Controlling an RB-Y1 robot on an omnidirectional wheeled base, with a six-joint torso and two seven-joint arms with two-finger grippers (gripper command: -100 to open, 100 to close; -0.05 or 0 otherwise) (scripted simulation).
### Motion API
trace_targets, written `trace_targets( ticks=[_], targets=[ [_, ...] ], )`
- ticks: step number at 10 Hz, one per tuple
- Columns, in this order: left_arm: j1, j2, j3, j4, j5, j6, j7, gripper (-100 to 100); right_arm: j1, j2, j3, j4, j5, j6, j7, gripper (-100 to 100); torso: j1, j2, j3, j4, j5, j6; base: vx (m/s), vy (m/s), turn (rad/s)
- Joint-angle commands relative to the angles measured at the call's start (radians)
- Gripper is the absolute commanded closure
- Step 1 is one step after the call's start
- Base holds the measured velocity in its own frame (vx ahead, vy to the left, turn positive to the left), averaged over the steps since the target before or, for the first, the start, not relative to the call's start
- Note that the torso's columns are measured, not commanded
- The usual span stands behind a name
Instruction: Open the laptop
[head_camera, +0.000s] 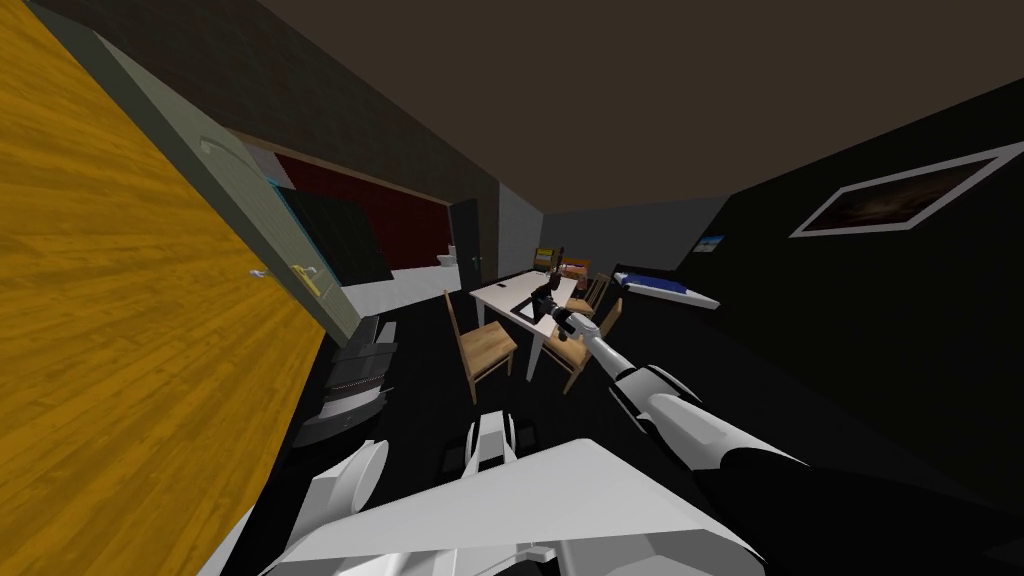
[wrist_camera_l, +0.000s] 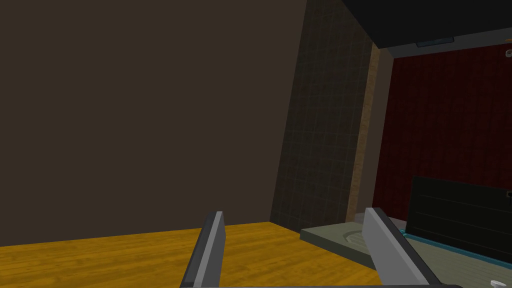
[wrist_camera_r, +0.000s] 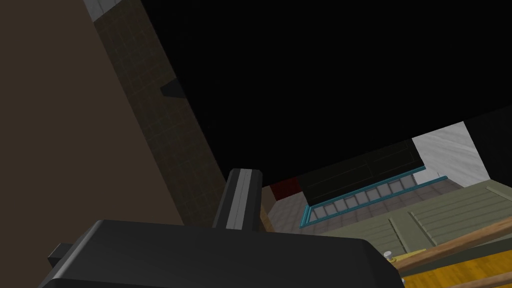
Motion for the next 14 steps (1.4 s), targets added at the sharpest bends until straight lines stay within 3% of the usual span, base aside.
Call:
trace_targets(
  ticks=[1, 2, 3, 5, 6, 7, 8, 10, 11, 12, 13, 14],
  targets=[
    [0.0, 0.0, 0.0, 0.0, 0.0, 0.0, 0.0, 0, 0.038, -0.003, -0.059, -0.014, 0.038, -0.048, -0.023, 100, -0.001, 0.0, 0.0, 0.0, 0.0, 0.0, 0.037, 0.048, -0.014],
    [0.0, 0.0, 0.0, 0.0, 0.0, 0.0, 0.0, 0, 0.073, -0.008, -0.095, -0.032, 0.071, -0.085, -0.045, 100, 0.0, 0.0, 0.0, 0.0, 0.0, 0.0, 0.034, 0.056, -0.022],
    [0.0, 0.0, 0.0, 0.0, 0.0, 0.0, 0.0, 0, 0.073, -0.008, -0.105, -0.032, 0.071, -0.085, -0.045, 100, 0.001, 0.0, 0.0, 0.0, 0.0, 0.0, 0.03, 0.054, -0.019],
    [0.0, 0.0, 0.0, 0.0, 0.0, 0.0, 0.0, 0, 0.145, -0.018, -0.176, -0.069, 0.136, -0.151, -0.09, 100, 0.002, -0.002, -0.001, -0.001, 0.0, 0.0, 0.068, 0.083, -0.029],
    [0.0, 0.0, 0.0, 0.0, 0.0, 0.0, 0.0, 0, 0.145, -0.018, -0.197, -0.069, 0.137, -0.159, -0.09, 100, 0.004, -0.003, -0.002, -0.001, 0.001, 0.0, 0.055, 0.09, -0.025],
    [0.0, 0.0, 0.0, 0.0, 0.0, 0.0, 0.0, 0, 0.18, -0.023, -0.234, -0.088, 0.17, -0.196, -0.113, 100, 0.002, -0.001, -0.001, 0.0, 0.001, 0.0, 0.045, 0.078, -0.015],
    [0.0, 0.0, 0.0, 0.0, 0.0, 0.0, 0.0, 0, 0.18, -0.023, -0.242, -0.088, 0.17, -0.196, -0.113, 100, 0.001, 0.0, 0.0, 0.0, 0.0, 0.0, 0.035, 0.056, -0.016],
    [0.0, 0.0, 0.0, 0.0, 0.0, 0.0, 0.0, 0, 0.249, -0.034, -0.314, -0.125, 0.235, -0.265, -0.158, 100, 0.0, 0.0, 0.0, 0.0, 0.0, 0.0, 0.055, 0.075, -0.032],
    [0.0, 0.0, 0.0, 0.0, 0.0, 0.0, 0.0, 0, 0.252, -0.034, -0.334, -0.125, 0.236, -0.27, -0.158, 100, 0.003, -0.002, -0.001, -0.001, 0.001, 0.0, 0.053, 0.083, -0.019],
    [0.0, 0.0, 0.0, 0.0, 0.0, 0.0, 0.0, 0, 0.237, -0.034, -0.319, -0.111, 0.229, -0.265, -0.151, 100, 0.002, -0.001, -0.001, 0.0, 0.001, 0.0, 0.019, 0.031, -0.004],
    [0.0, 0.0, 0.0, 0.0, 0.0, 0.0, 0.0, 0, 0.246, -0.074, -0.32, -0.081, 0.264, -0.249, -0.171, -100, -0.001, 0.0, 0.0, 0.0, 0.0, 0.0, -0.082, 0.043, -0.039],
    [0.0, 0.0, 0.0, 0.0, 0.0, 0.0, 0.0, 0, 0.248, -0.088, -0.319, -0.071, 0.276, -0.243, -0.177, -100, 0.0, 0.005, 0.003, 0.001, 0.0, 0.001, -0.113, 0.061, -0.058]
  ],
)
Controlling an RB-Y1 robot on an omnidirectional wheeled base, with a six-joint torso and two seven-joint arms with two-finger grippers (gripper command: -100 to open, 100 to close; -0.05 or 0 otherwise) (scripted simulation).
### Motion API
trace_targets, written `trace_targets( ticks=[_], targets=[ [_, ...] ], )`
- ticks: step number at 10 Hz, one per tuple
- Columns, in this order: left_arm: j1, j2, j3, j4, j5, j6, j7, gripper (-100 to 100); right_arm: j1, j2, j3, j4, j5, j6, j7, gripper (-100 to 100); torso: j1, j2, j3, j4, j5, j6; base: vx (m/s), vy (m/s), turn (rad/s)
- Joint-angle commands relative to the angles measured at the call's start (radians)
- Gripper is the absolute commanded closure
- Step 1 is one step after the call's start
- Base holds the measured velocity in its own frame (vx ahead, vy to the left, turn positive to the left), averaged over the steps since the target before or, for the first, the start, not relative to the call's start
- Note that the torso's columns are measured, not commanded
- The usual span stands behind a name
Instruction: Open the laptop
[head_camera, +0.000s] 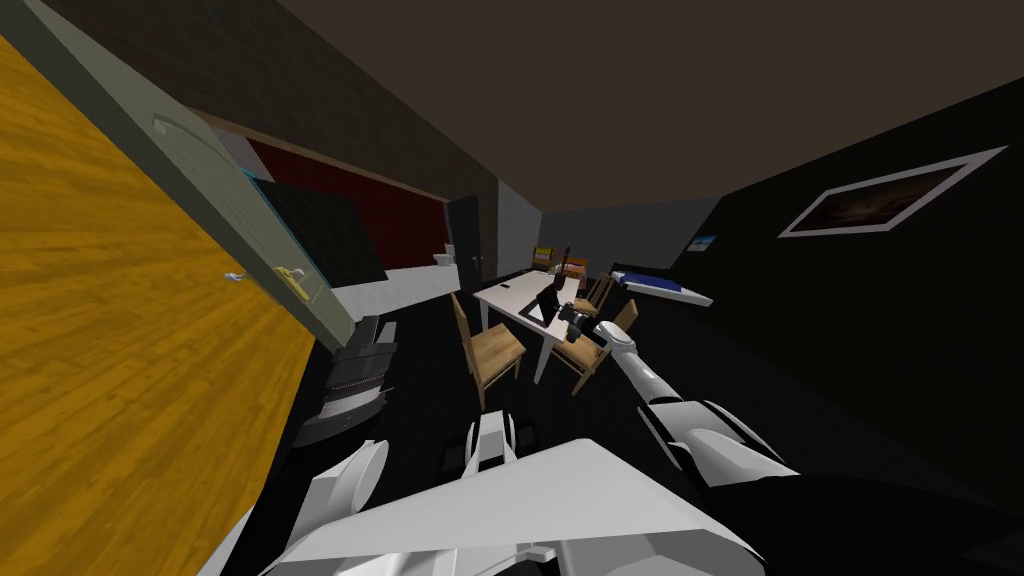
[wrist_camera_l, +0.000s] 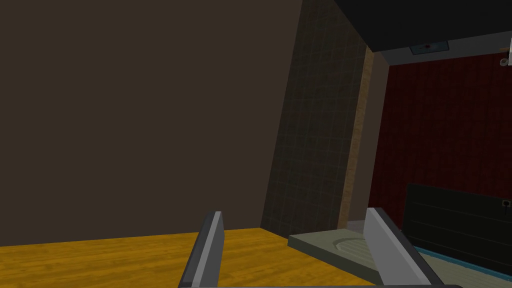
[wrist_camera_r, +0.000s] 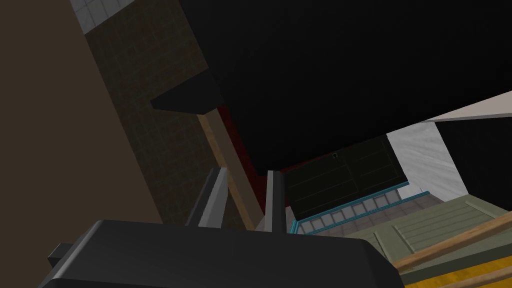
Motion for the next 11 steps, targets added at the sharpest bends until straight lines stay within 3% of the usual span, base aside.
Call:
trace_targets(
  ticks=[1, 3, 11],
  targets=[
    [0.0, 0.0, 0.0, 0.0, 0.0, 0.0, 0.0, 0, 0.021, -0.061, 0.004, 0.035, 0.054, 0.035, -0.032, -100, 0.002, 0.0, 0.0, 0.0, 0.001, 0.0, -0.132, 0.076, -0.024],
    [0.0, 0.0, 0.0, 0.0, 0.0, 0.0, 0.0, 0, 0.027, -0.115, 0.009, 0.073, 0.096, 0.054, -0.059, -100, 0.003, -0.005, -0.003, -0.001, 0.001, -0.001, -0.132, 0.07, -0.002],
    [0.0, 0.0, 0.0, 0.0, 0.0, 0.0, 0.0, 0, 0.042, -0.254, 0.029, 0.163, 0.197, 0.099, -0.144, -100, 0.001, -0.005, -0.003, -0.001, 0.001, -0.001, -0.076, 0.042, 0.03]
  ],
)
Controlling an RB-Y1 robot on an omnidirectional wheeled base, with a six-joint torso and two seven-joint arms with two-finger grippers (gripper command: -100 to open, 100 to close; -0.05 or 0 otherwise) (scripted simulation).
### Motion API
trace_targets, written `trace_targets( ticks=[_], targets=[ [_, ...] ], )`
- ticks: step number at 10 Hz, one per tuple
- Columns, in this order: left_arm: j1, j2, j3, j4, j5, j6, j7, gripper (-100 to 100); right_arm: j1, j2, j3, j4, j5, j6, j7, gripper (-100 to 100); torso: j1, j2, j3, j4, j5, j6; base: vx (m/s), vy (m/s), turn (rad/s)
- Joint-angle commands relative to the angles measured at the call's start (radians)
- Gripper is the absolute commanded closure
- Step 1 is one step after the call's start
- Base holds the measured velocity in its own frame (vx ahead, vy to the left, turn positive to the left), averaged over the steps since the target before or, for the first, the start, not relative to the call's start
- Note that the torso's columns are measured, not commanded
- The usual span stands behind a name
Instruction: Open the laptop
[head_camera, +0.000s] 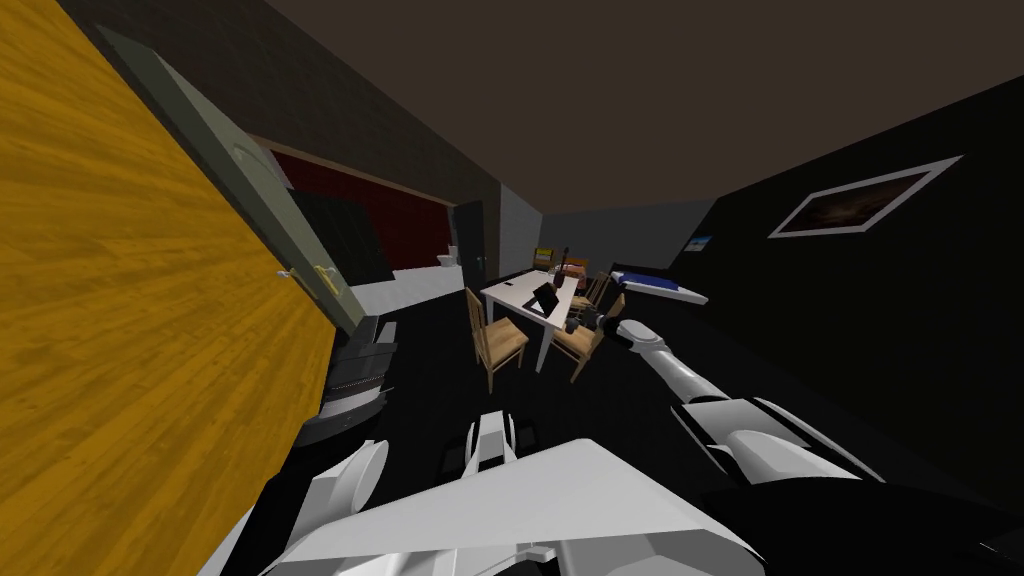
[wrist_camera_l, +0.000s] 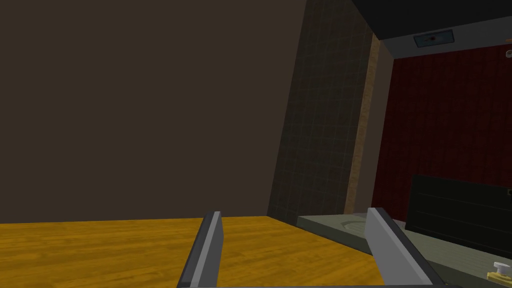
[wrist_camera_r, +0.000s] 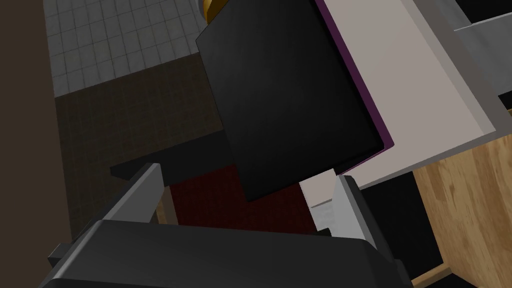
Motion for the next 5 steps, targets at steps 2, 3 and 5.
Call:
trace_targets(
  ticks=[2, 3, 5],
  targets=[
    [0.0, 0.0, 0.0, 0.0, 0.0, 0.0, 0.0, 0, -0.003, -0.056, 0.014, 0.035, 0.033, 0.009, -0.046, -100, 0.001, -0.001, -0.001, 0.0, 0.0, 0.0, -0.047, 0.034, 0.088],
    [0.0, 0.0, 0.0, 0.0, 0.0, 0.0, 0.0, 0, -0.005, -0.076, 0.022, 0.043, 0.04, 0.006, -0.066, -100, 0.0, -0.002, -0.001, -0.001, 0.0, 0.0, -0.022, 0.03, 0.134],
    [0.0, 0.0, 0.0, 0.0, 0.0, 0.0, 0.0, 0, -0.013, -0.104, 0.038, 0.052, 0.045, -0.008, -0.099, -100, 0.0, -0.003, -0.002, -0.001, 0.0, 0.0, 0.008, 0.018, 0.188]
  ],
)
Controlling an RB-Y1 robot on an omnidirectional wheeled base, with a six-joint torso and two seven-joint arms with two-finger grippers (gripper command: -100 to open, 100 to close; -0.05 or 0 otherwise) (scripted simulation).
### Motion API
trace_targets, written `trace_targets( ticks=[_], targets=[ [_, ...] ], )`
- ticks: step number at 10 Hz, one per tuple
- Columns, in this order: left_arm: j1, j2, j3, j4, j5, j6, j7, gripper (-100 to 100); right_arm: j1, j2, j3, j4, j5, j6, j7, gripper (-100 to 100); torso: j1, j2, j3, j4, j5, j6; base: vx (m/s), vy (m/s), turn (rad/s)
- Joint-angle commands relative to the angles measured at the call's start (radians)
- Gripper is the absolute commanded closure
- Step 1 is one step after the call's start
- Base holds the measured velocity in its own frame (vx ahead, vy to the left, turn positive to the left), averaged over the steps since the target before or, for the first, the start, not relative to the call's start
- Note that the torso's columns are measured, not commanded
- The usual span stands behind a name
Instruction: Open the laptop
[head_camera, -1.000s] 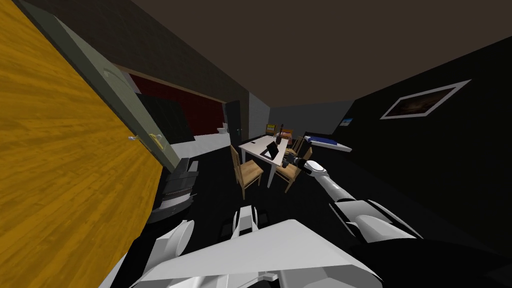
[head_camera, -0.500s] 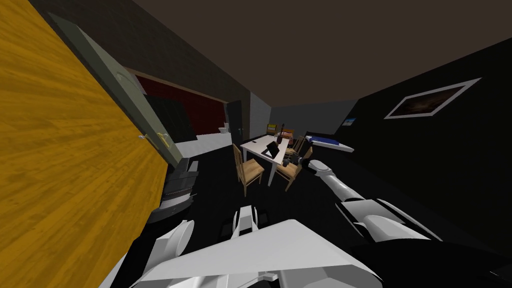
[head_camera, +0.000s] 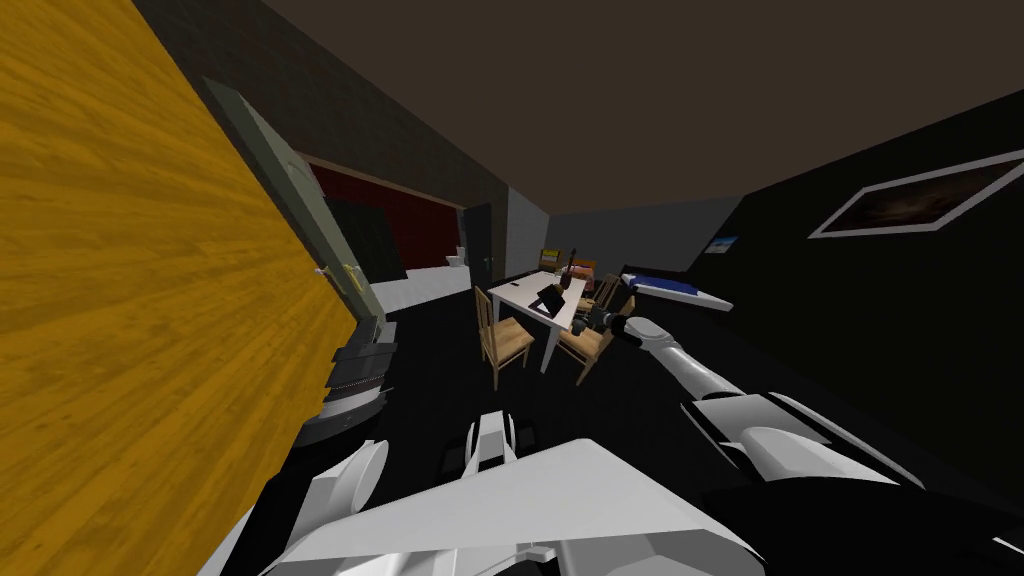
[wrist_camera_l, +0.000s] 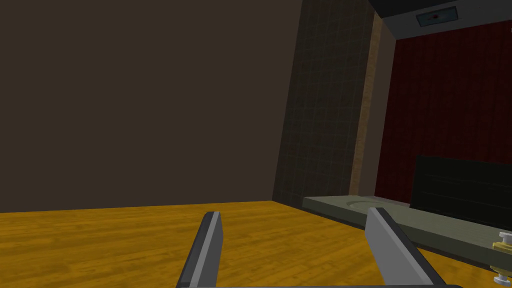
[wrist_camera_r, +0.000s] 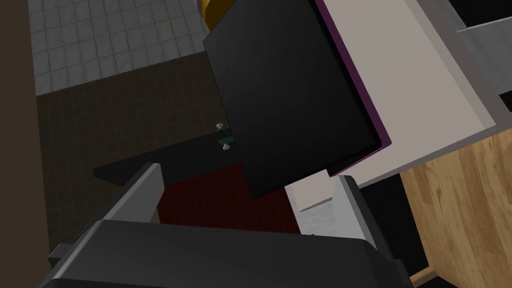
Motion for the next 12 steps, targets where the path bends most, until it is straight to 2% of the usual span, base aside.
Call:
trace_targets(
  ticks=[1, 7, 10, 12],
  targets=[
    [0.0, 0.0, 0.0, 0.0, 0.0, 0.0, 0.0, 0, -0.011, -0.038, 0.021, 0.011, 0.004, -0.021, -0.047, -100, 0.0, 0.0, 0.0, 0.0, 0.0, 0.0, 0.037, 0.007, 0.208],
    [0.0, 0.0, 0.0, 0.0, 0.0, 0.0, 0.0, 0, -0.06, -0.139, 0.094, 0.037, -0.013, -0.123, -0.173, -100, 0.001, 0.002, 0.001, 0.0, 0.0, 0.0, 0.077, -0.01, 0.246],
    [0.0, 0.0, 0.0, 0.0, 0.0, 0.0, 0.0, 0, -0.082, -0.175, 0.124, 0.042, -0.025, -0.171, -0.218, -100, 0.001, 0.002, 0.001, 0.001, 0.0, 0.0, 0.09, -0.023, 0.181],
    [0.0, 0.0, 0.0, 0.0, 0.0, 0.0, 0.0, 0, -0.079, -0.159, 0.119, 0.065, -0.022, -0.146, -0.203, -100, 0.001, 0.005, 0.003, 0.001, 0.0, 0.001, 0.038, -0.018, 0.12]
  ],
)
